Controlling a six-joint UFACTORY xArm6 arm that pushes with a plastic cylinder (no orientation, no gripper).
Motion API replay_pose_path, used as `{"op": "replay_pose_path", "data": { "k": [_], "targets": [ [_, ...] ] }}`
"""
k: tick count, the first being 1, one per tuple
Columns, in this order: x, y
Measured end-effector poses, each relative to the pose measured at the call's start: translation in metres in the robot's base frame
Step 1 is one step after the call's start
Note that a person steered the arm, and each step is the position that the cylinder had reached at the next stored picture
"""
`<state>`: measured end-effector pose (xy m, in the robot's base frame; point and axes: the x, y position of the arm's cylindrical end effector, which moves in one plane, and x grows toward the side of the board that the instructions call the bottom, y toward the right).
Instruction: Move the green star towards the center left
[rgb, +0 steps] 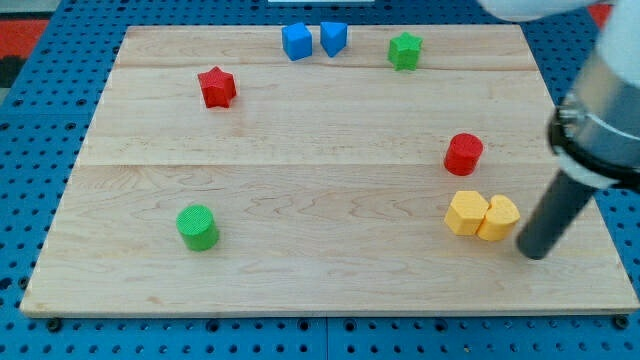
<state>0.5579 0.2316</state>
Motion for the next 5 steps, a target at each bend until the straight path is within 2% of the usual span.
{"op": "replay_pose_path", "data": {
  "k": [1,3,5],
  "targets": [
    [-0.014,0.029],
    [-0.045,0.035],
    [-0.119,0.035]
  ]
}}
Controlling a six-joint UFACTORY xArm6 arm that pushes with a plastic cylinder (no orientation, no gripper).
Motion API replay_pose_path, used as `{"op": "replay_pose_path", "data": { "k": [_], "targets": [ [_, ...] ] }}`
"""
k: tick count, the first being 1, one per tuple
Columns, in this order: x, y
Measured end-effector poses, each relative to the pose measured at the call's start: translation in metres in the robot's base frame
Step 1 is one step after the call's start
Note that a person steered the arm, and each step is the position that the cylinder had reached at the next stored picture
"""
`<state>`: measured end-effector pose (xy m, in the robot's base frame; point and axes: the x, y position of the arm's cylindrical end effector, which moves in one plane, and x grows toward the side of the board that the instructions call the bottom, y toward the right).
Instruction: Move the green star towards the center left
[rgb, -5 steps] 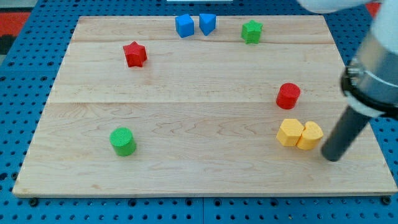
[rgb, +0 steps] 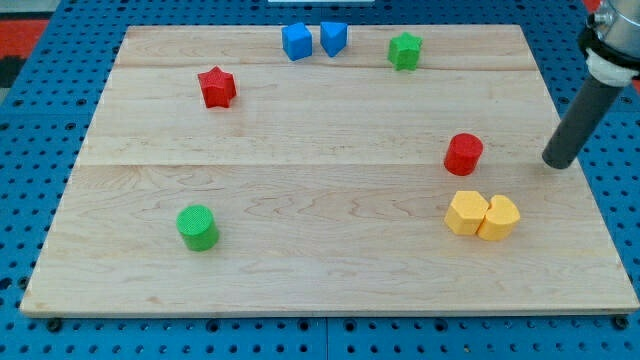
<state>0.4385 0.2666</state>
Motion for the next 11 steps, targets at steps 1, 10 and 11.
{"op": "replay_pose_path", "data": {
  "k": [1,10,11],
  "targets": [
    [-0.006,0.0],
    [-0.133,-0.263],
    [-0.132,-0.301]
  ]
}}
